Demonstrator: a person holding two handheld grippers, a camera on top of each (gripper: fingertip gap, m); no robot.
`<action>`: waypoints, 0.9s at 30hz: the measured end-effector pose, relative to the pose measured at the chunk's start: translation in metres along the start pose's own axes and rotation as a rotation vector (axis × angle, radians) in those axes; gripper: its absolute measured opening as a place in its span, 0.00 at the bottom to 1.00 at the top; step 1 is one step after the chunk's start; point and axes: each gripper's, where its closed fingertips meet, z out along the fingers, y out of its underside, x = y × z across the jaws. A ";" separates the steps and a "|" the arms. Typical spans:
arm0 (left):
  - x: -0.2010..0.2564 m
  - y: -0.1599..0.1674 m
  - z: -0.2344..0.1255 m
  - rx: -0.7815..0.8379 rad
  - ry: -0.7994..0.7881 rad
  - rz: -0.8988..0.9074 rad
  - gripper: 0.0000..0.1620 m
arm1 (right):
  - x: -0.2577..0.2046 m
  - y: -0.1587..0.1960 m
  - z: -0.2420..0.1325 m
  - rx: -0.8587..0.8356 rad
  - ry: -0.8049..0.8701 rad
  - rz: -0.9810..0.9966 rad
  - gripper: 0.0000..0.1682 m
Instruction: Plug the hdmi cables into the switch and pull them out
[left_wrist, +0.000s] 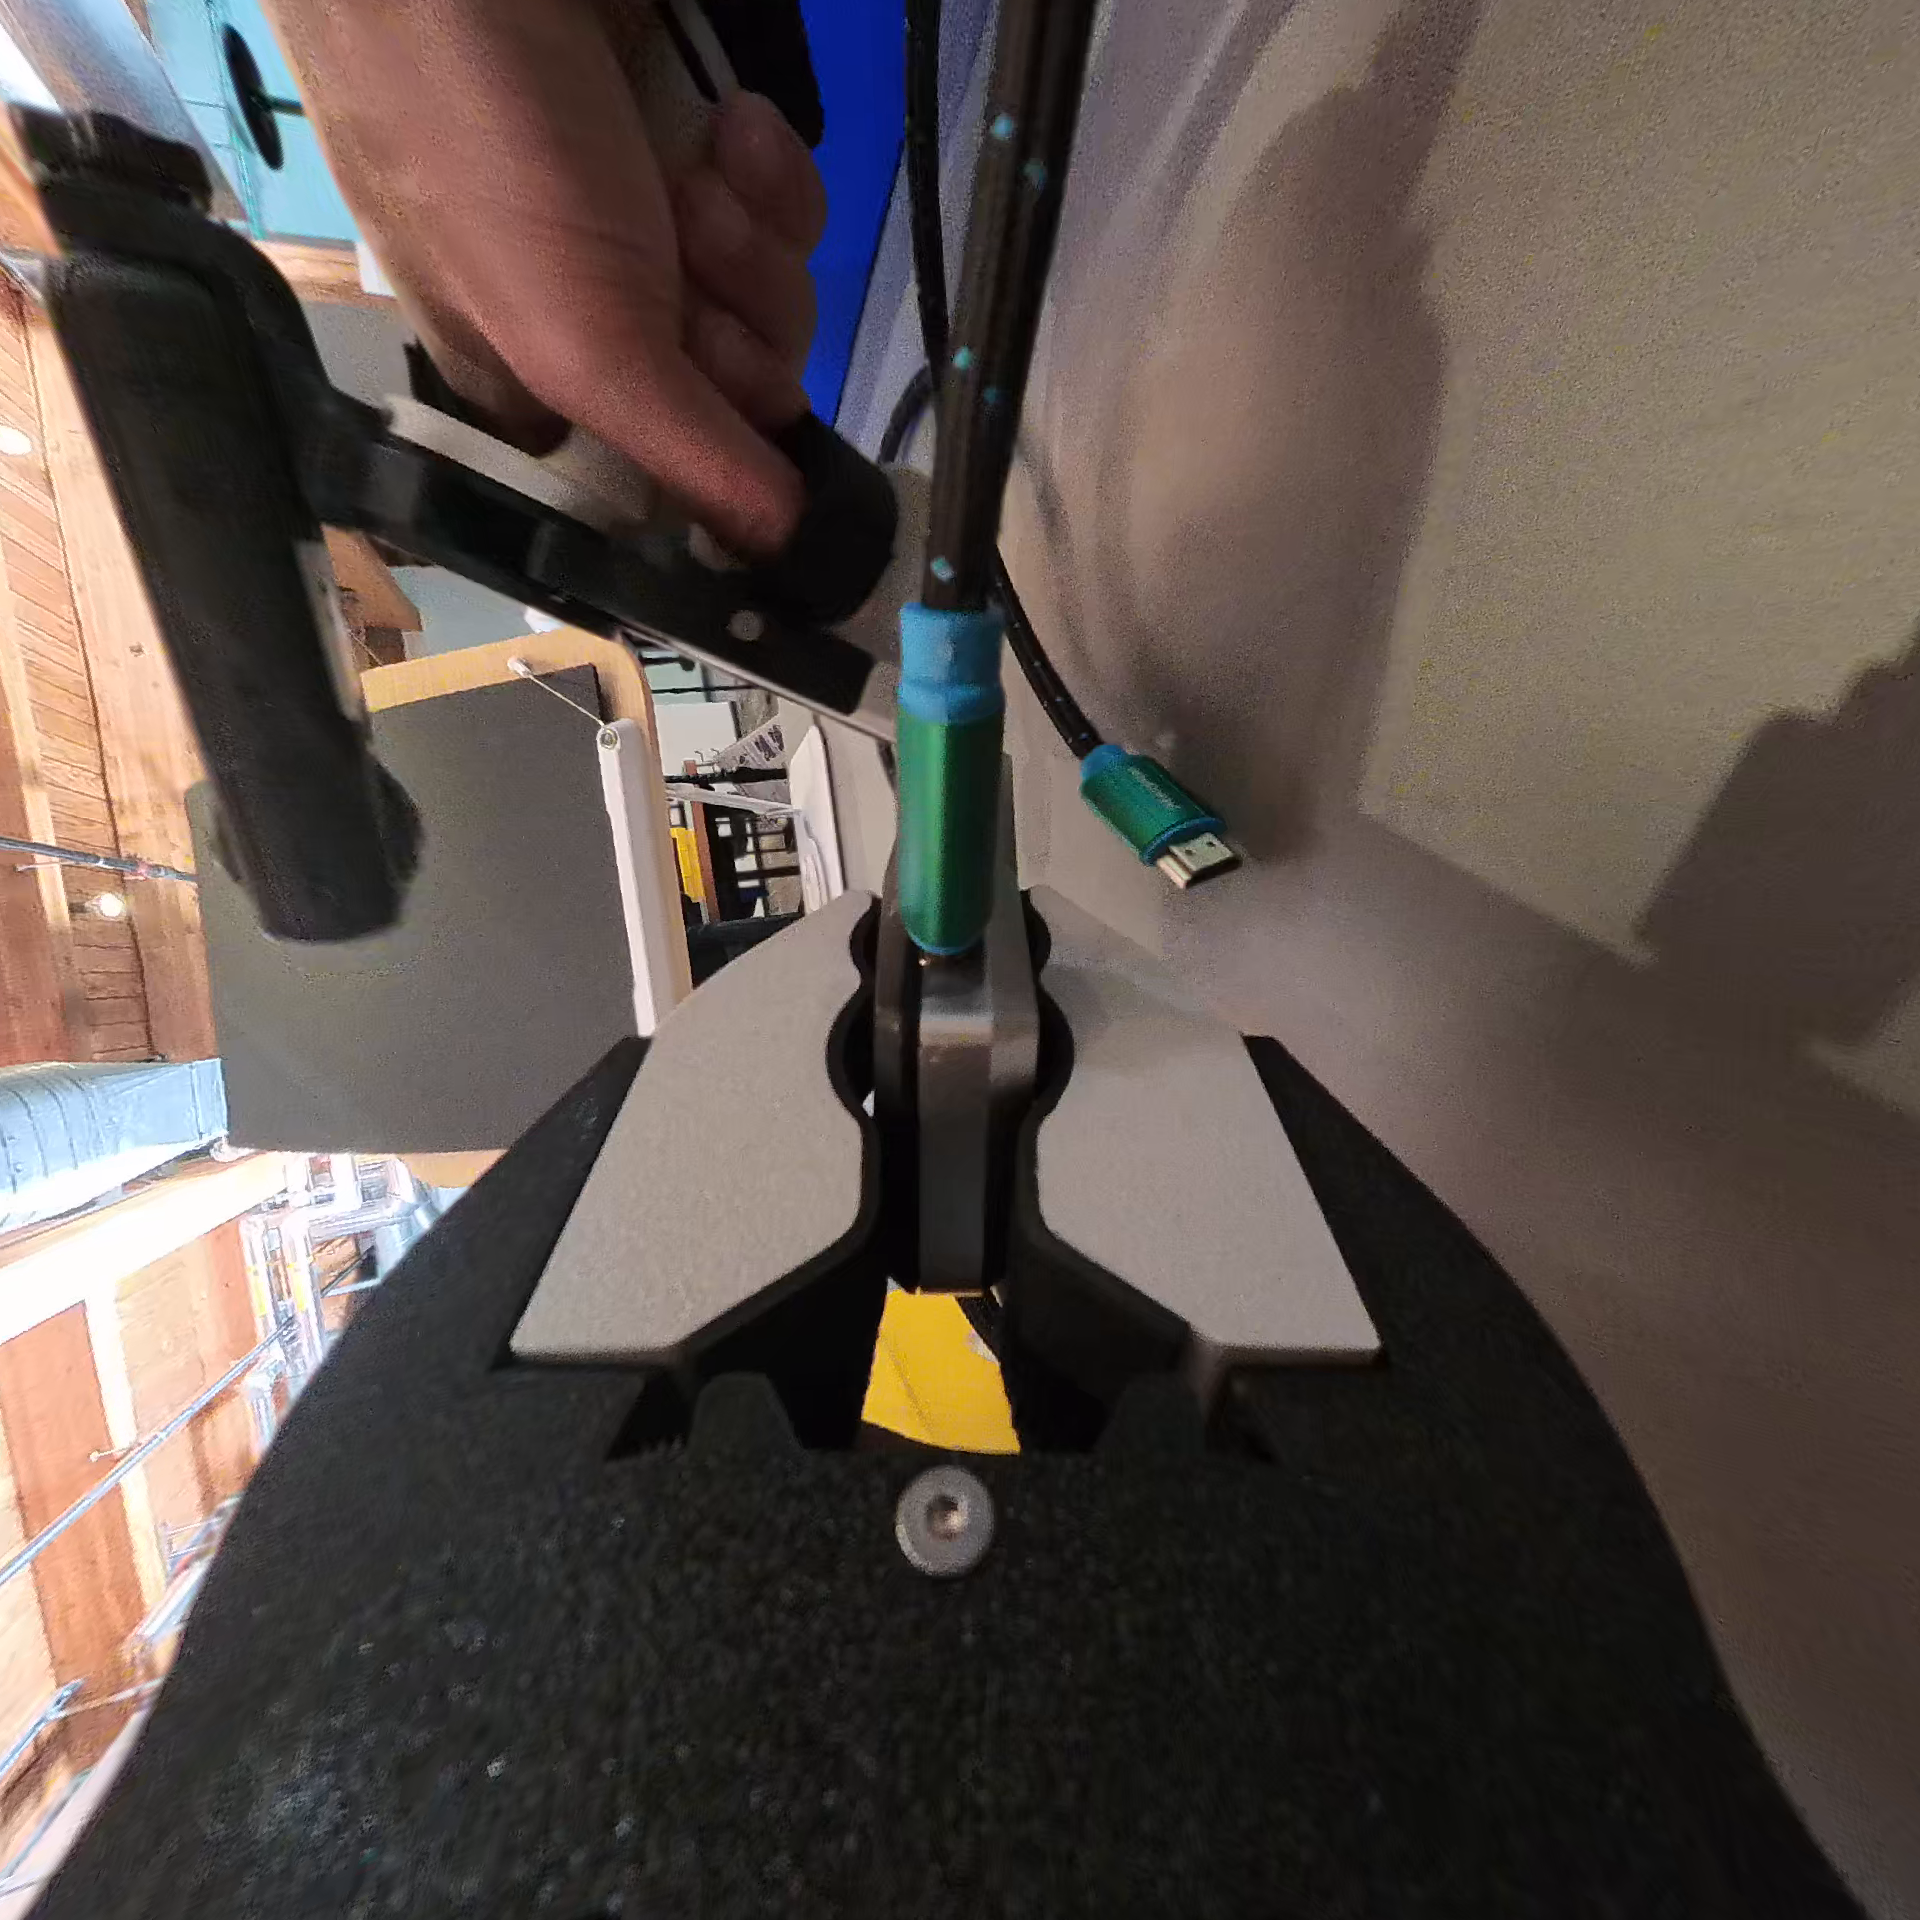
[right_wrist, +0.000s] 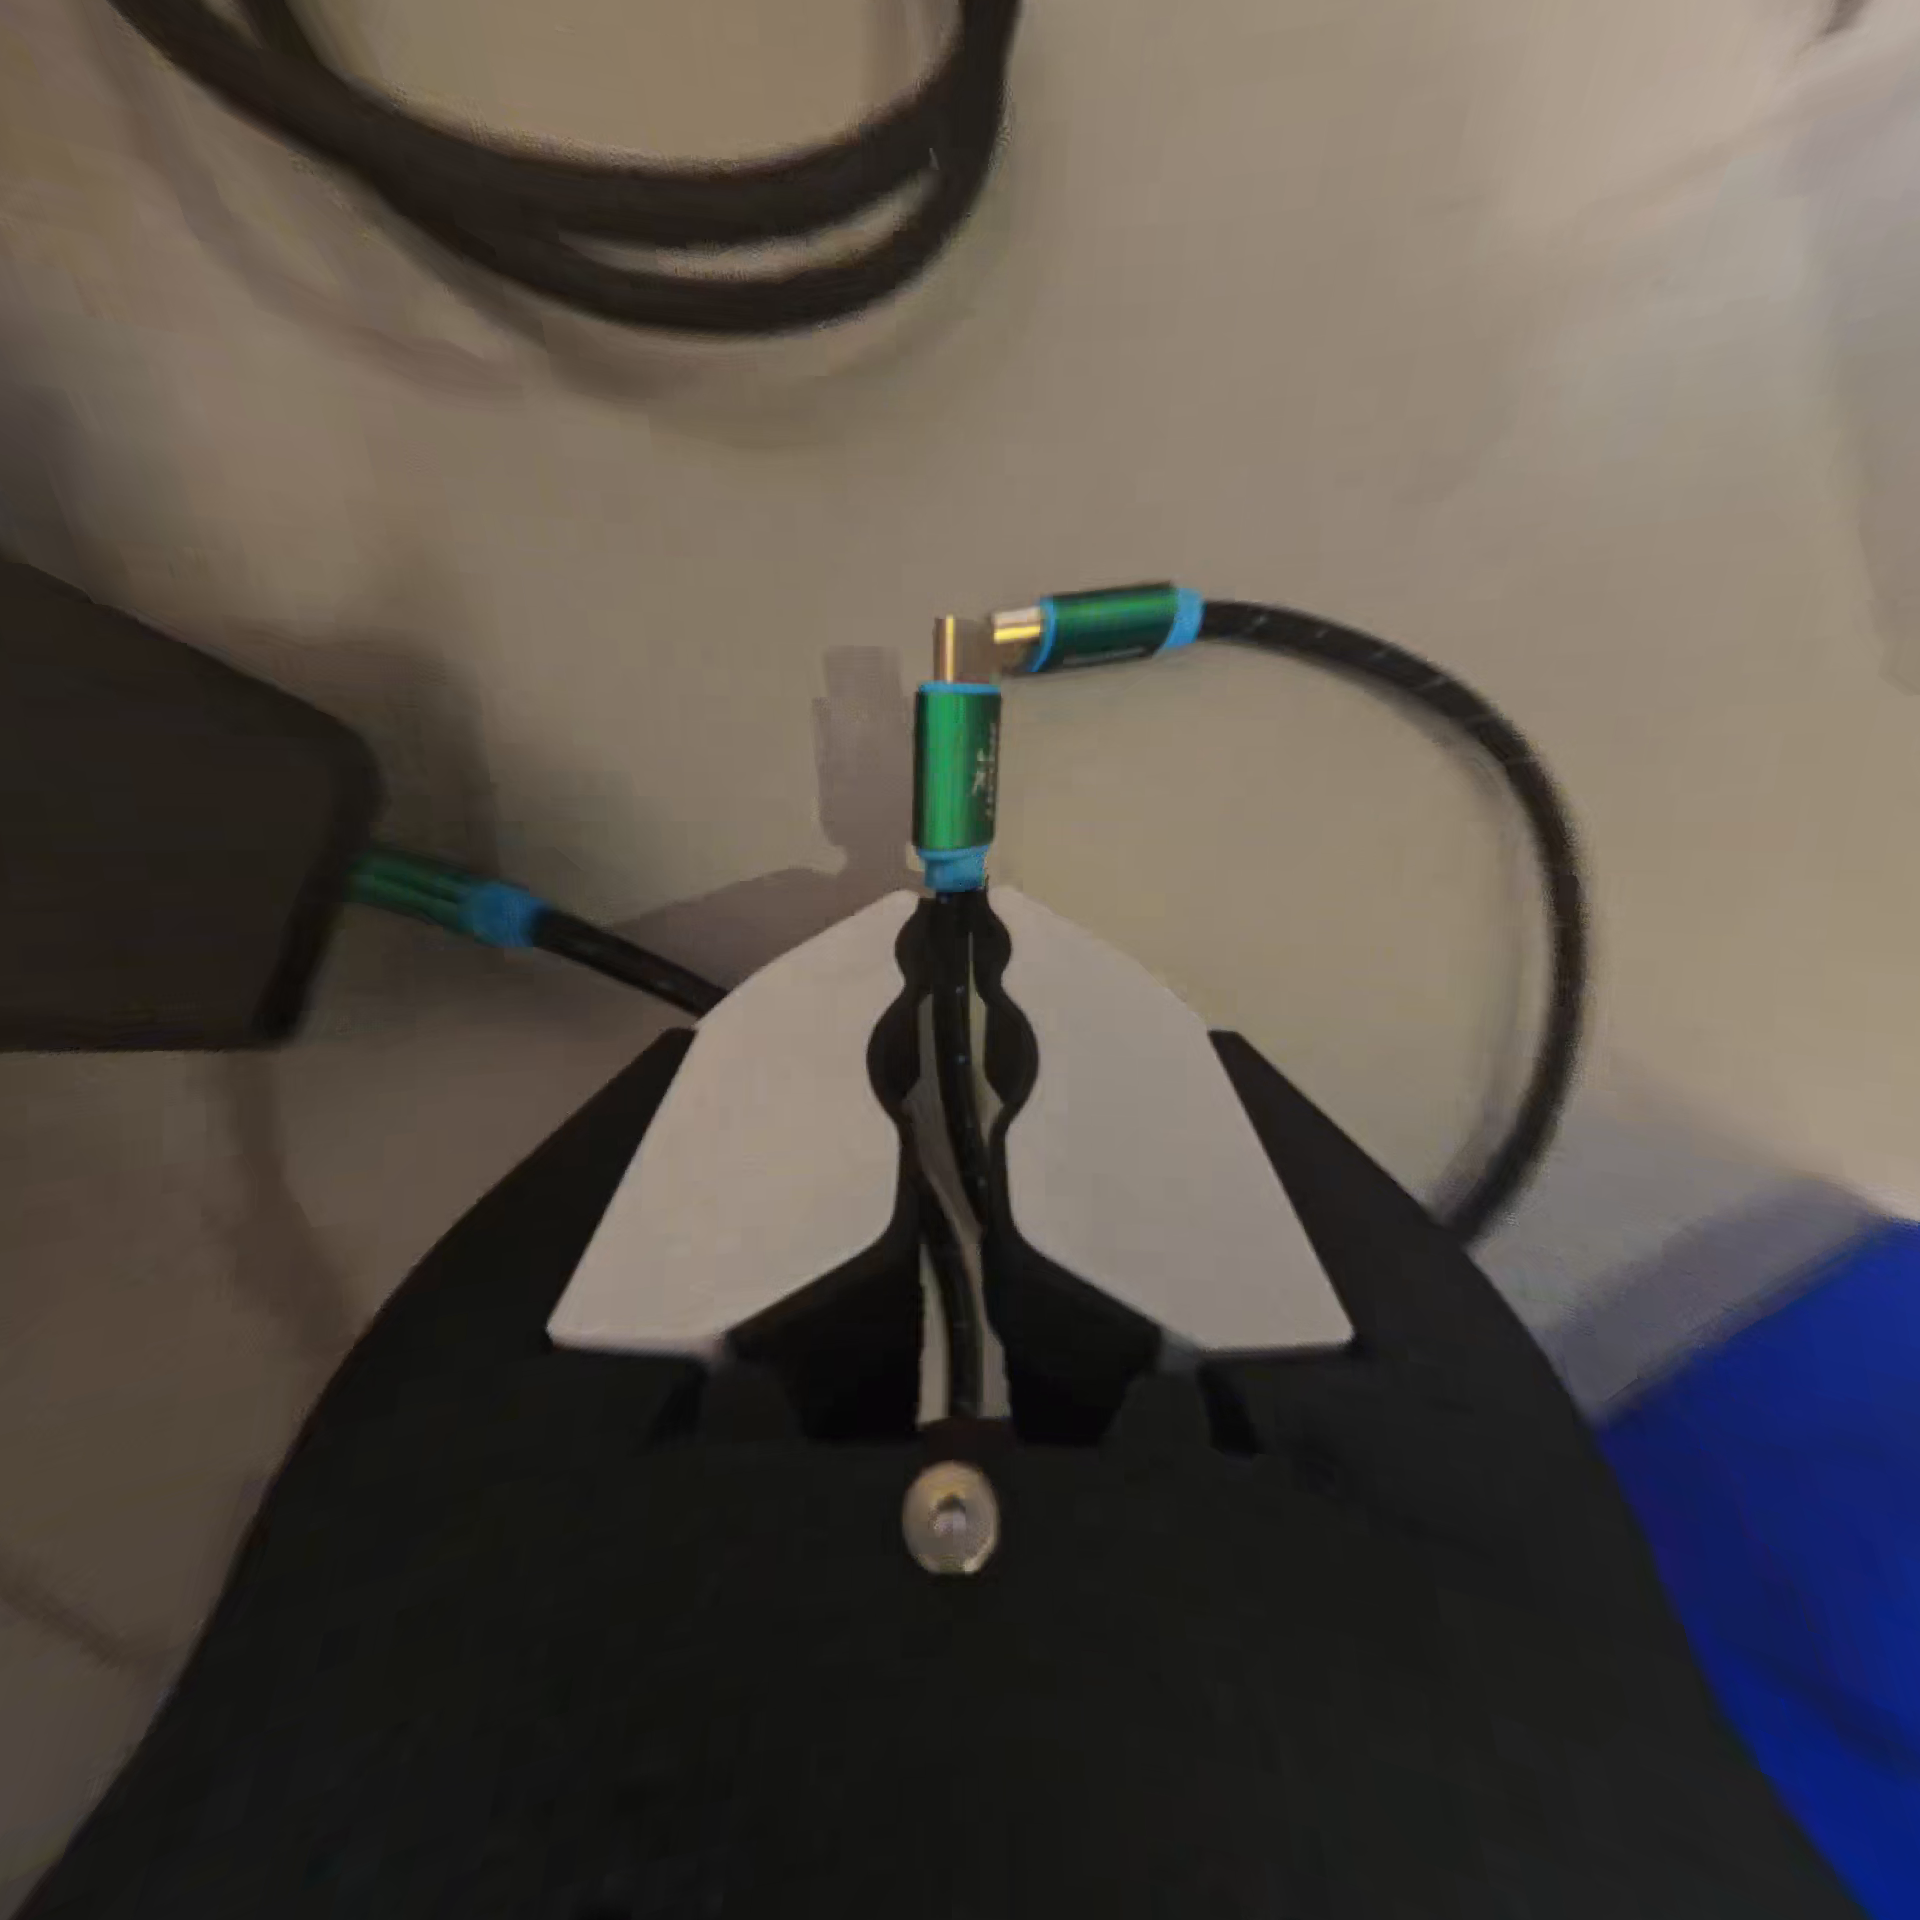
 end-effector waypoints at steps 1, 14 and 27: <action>0.002 0.001 -0.001 -0.001 0.003 -0.005 0.14 | -0.005 -0.005 -0.003 0.051 -0.064 0.055 0.04; 0.006 0.001 -0.003 0.033 0.022 -0.060 0.14 | -0.010 -0.004 -0.008 0.323 -0.462 0.348 0.16; 0.002 0.014 0.008 -0.031 0.008 -0.115 0.14 | 0.000 -0.013 -0.034 0.358 -0.191 0.152 0.03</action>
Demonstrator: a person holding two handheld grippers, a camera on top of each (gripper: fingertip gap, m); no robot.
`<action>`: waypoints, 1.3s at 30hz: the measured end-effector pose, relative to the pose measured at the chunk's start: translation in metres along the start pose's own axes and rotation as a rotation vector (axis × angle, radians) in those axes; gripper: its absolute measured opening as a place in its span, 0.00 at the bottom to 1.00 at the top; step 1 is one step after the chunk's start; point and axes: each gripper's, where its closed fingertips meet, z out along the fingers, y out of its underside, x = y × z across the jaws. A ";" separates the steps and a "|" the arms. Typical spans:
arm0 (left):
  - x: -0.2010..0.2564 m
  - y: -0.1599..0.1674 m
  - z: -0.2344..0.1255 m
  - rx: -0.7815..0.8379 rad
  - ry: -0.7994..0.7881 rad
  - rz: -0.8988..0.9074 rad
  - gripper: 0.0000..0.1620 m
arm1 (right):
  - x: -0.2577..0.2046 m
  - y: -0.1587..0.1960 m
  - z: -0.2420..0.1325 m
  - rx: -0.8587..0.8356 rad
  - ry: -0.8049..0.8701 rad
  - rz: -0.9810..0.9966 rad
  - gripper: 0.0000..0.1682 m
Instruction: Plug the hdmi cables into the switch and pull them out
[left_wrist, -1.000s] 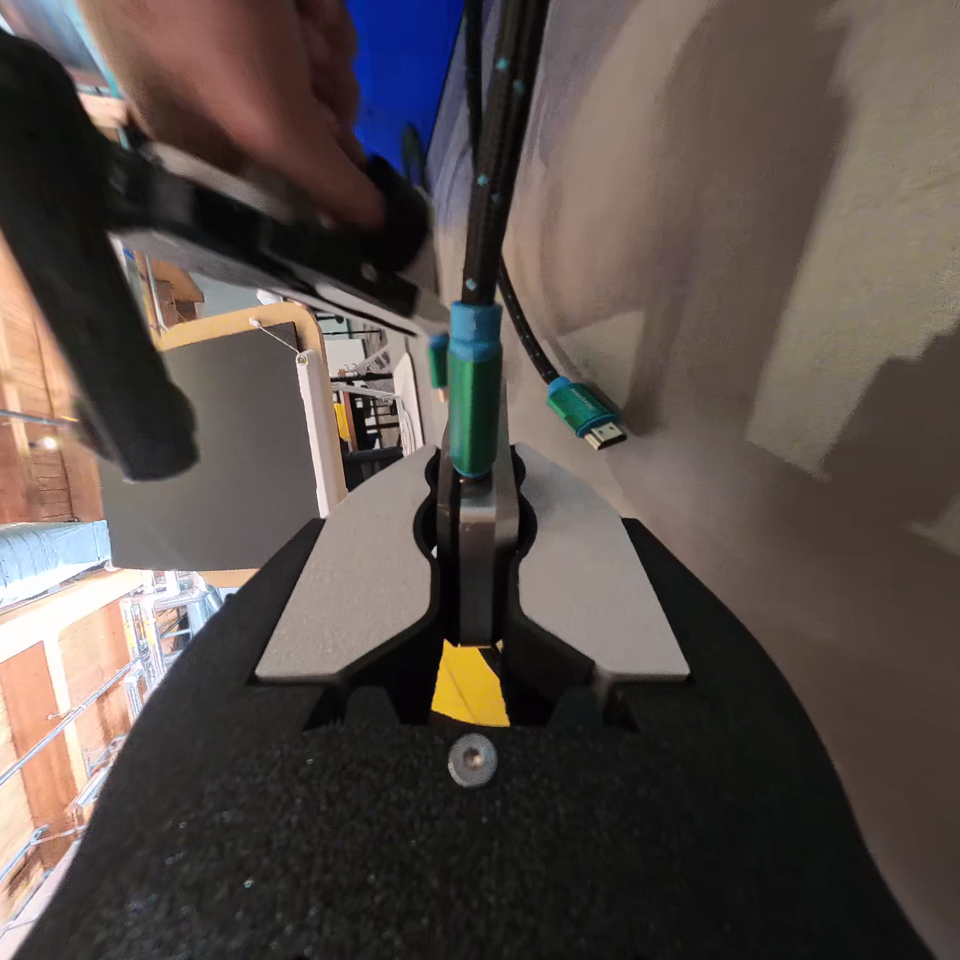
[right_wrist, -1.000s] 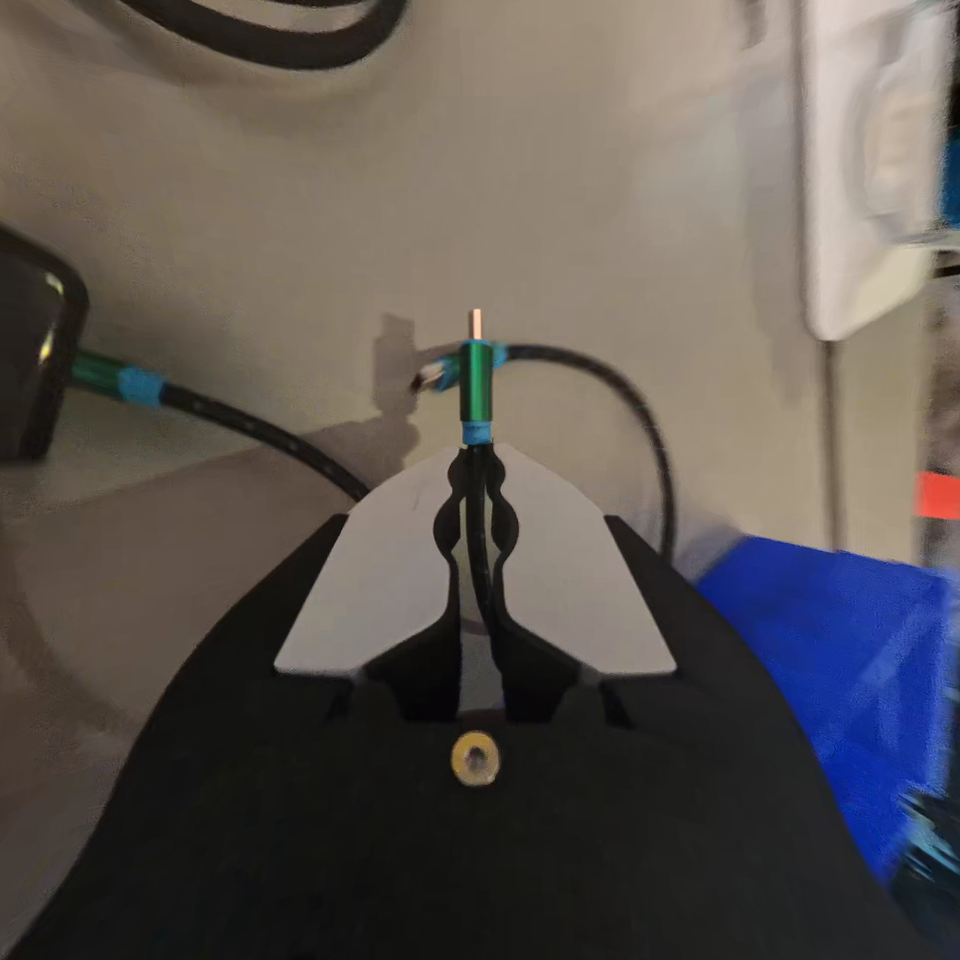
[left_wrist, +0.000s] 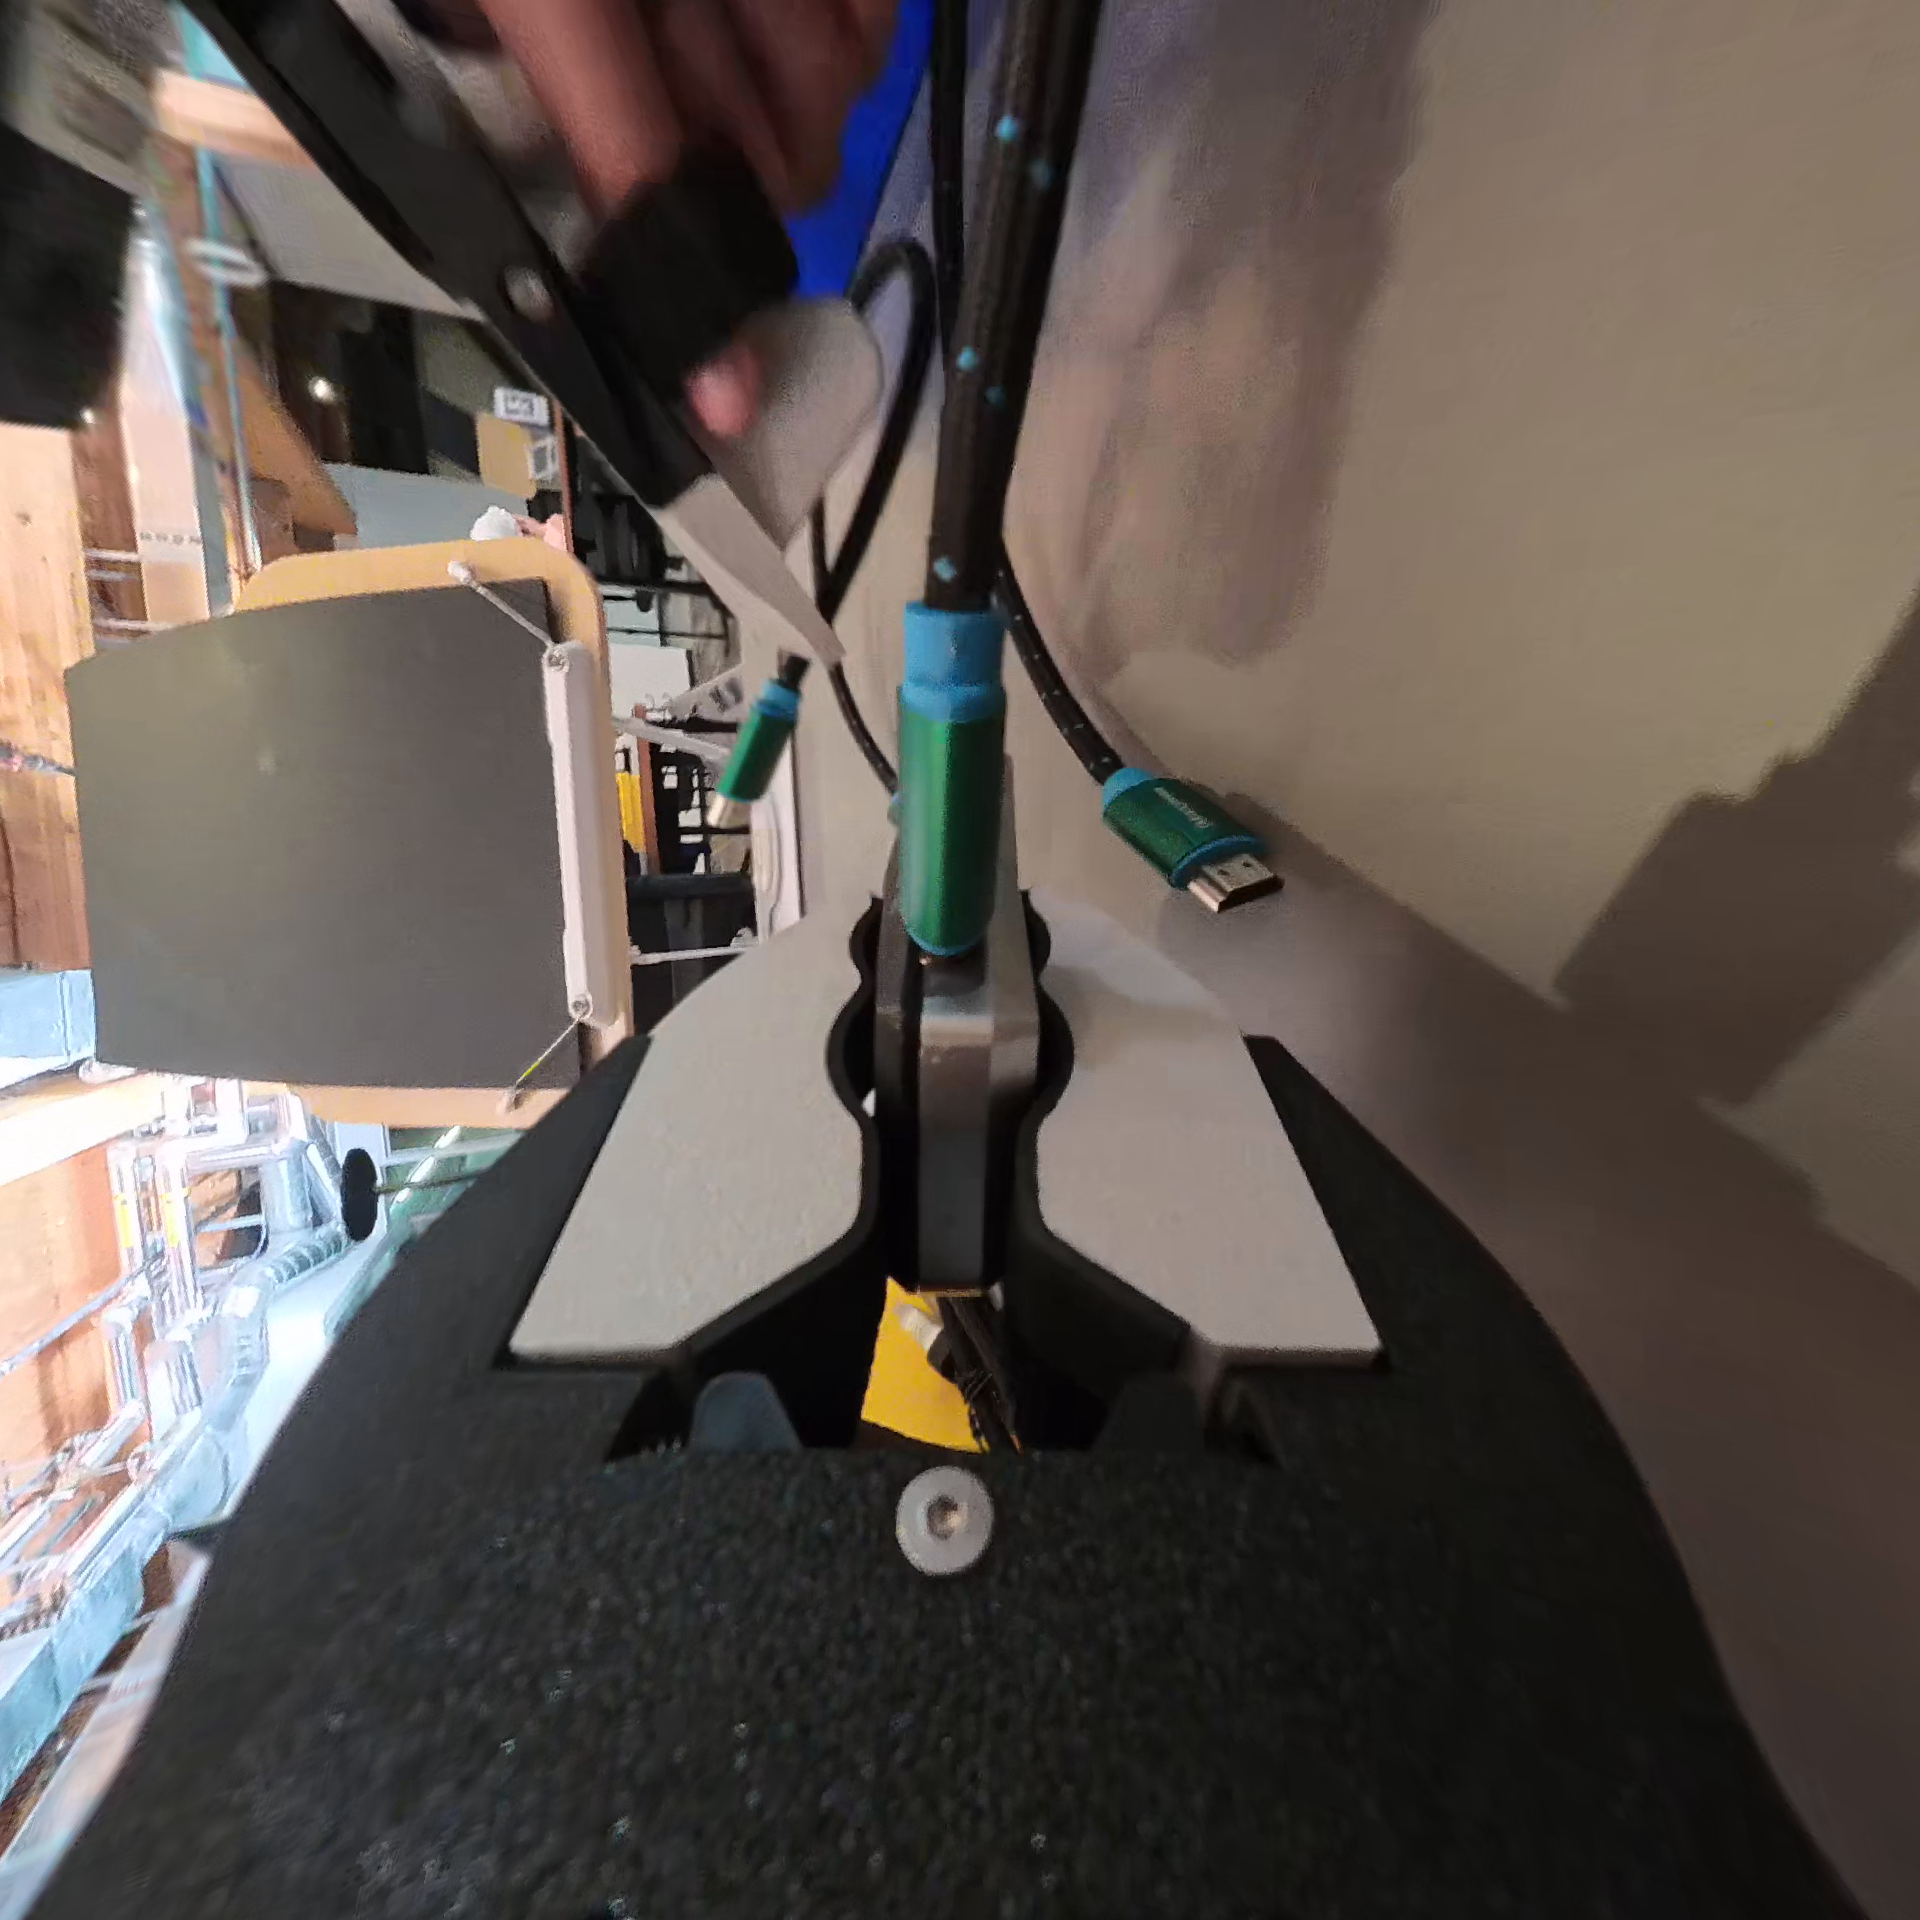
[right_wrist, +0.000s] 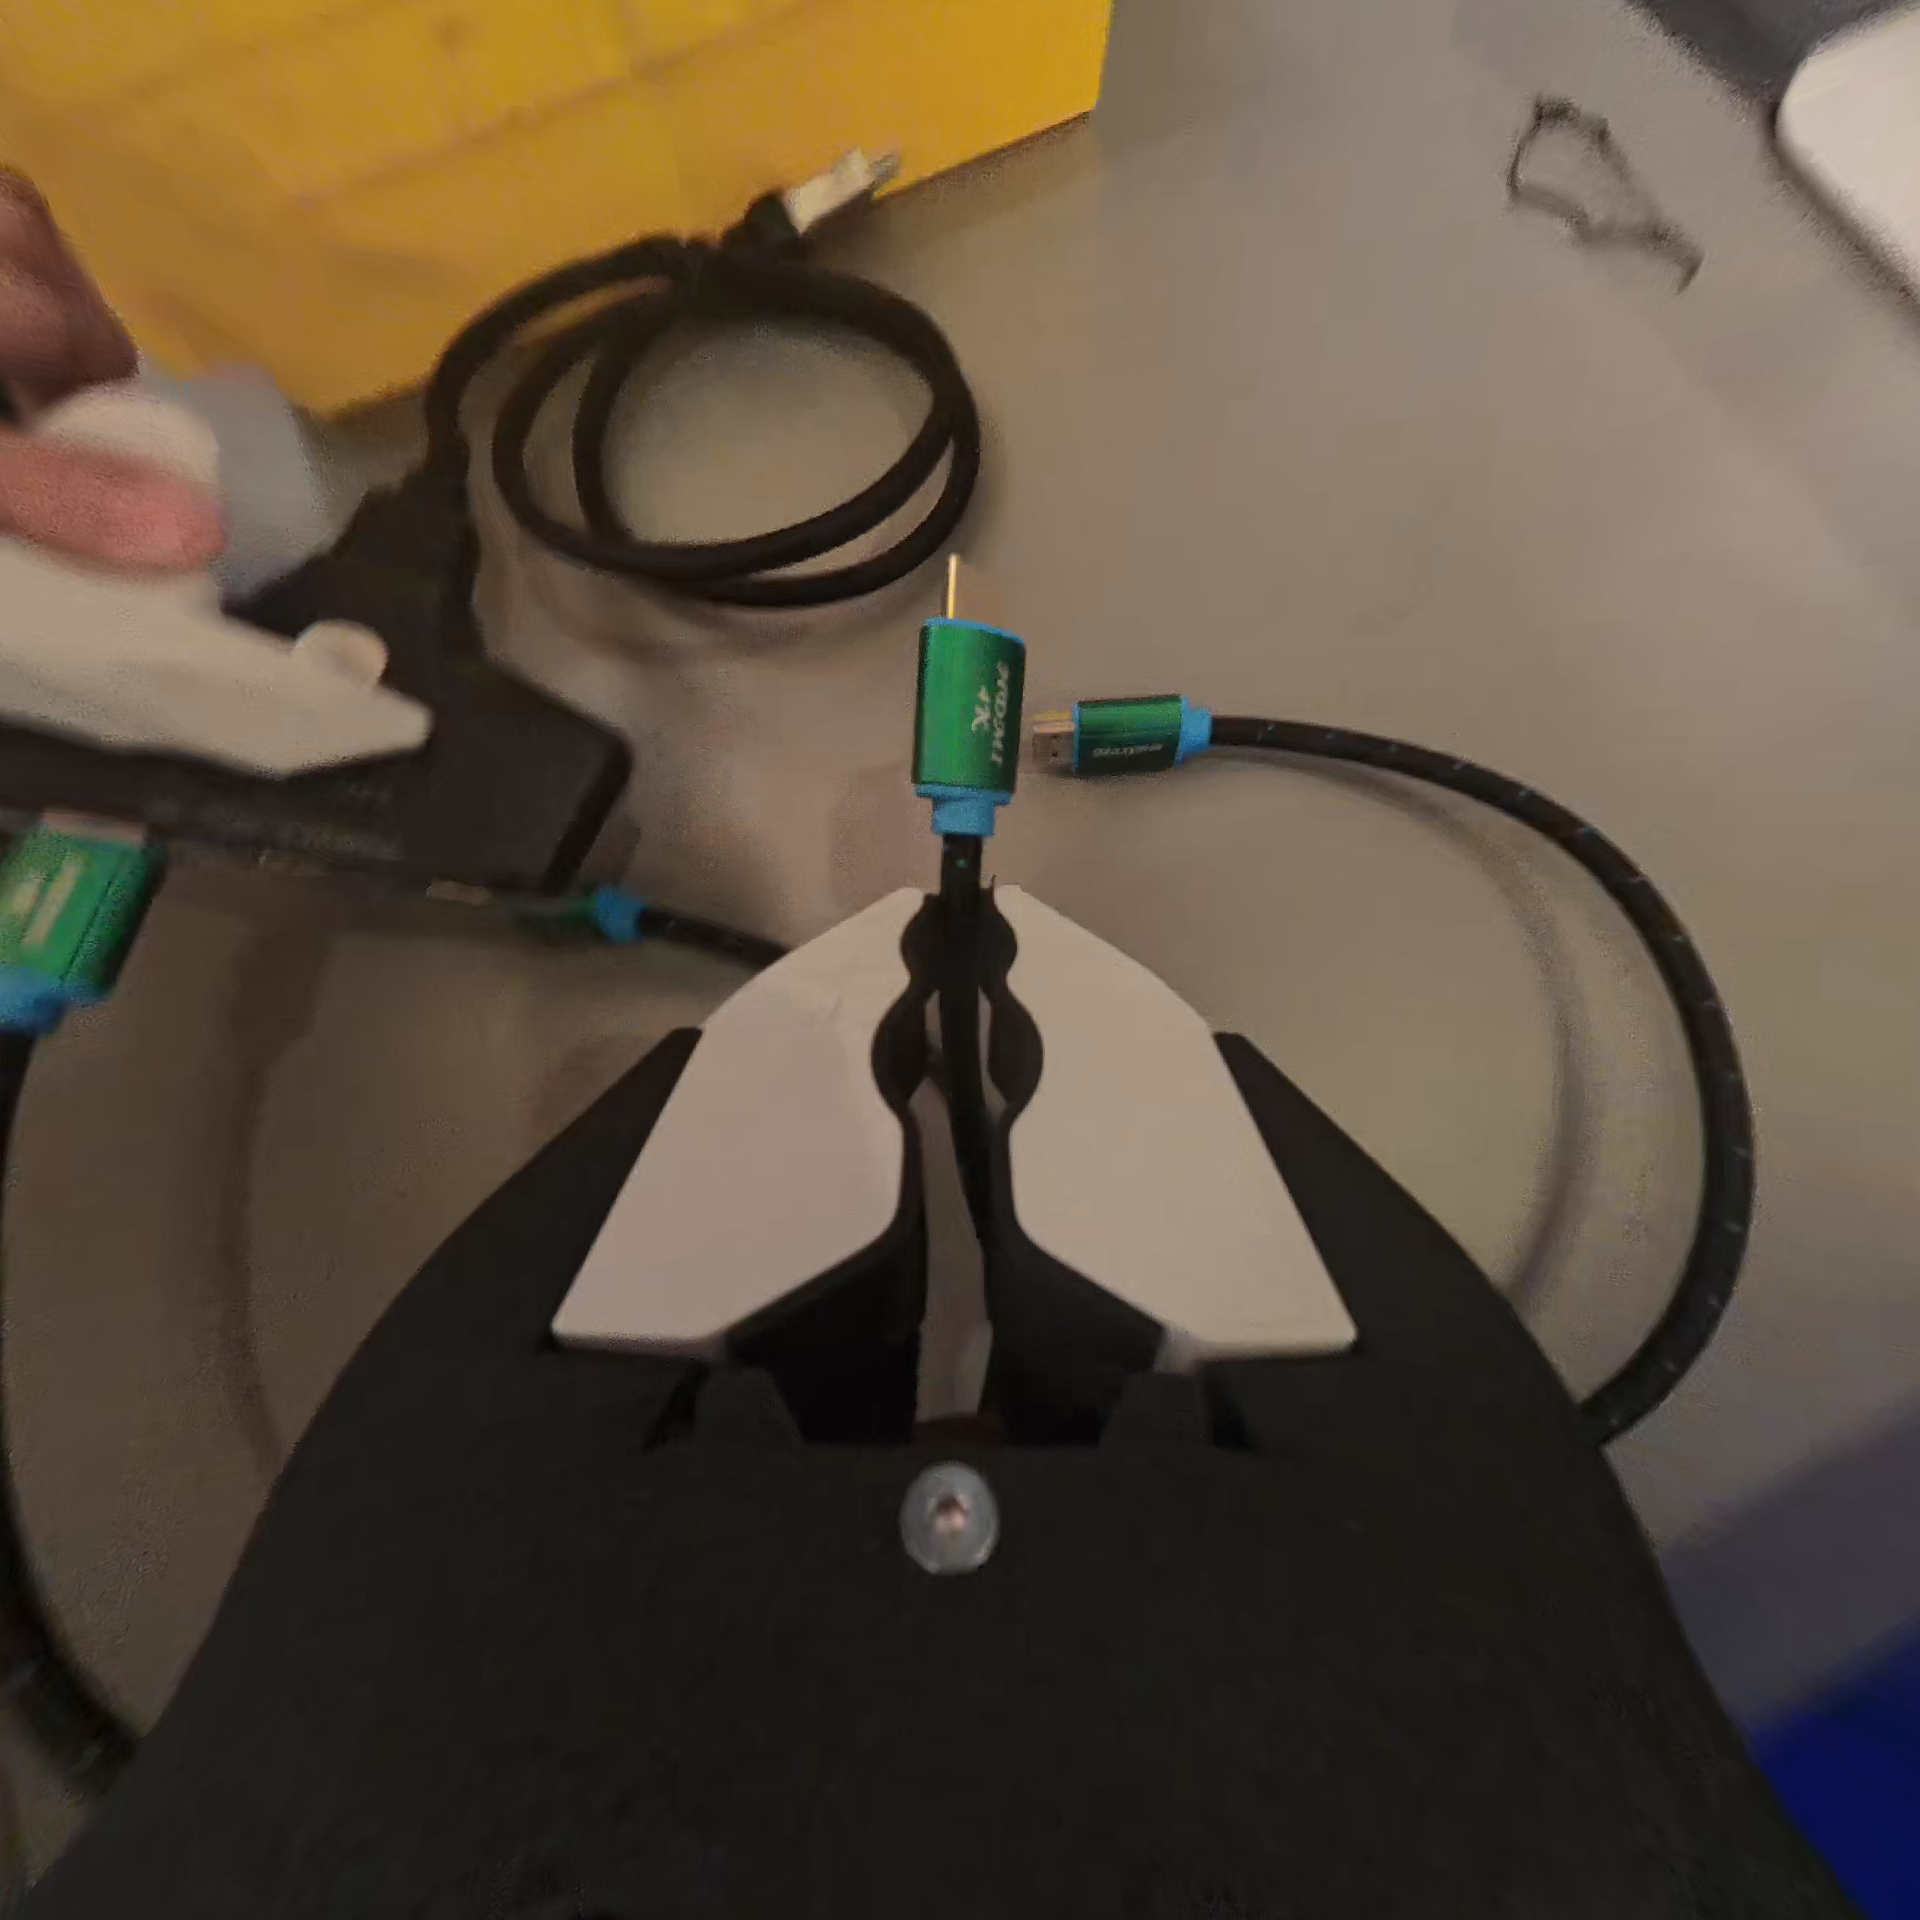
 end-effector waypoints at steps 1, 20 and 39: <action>-0.002 0.002 0.001 -0.007 -0.007 -0.011 0.14 | -0.006 -0.003 -0.010 -0.049 0.038 -0.095 0.04; -0.014 0.005 0.007 -0.104 -0.064 -0.037 0.14 | -0.065 0.034 -0.030 -0.381 0.038 -0.327 0.04; -0.013 0.004 0.011 -0.167 -0.089 0.036 0.14 | -0.055 0.033 -0.028 -0.422 0.186 -0.356 0.04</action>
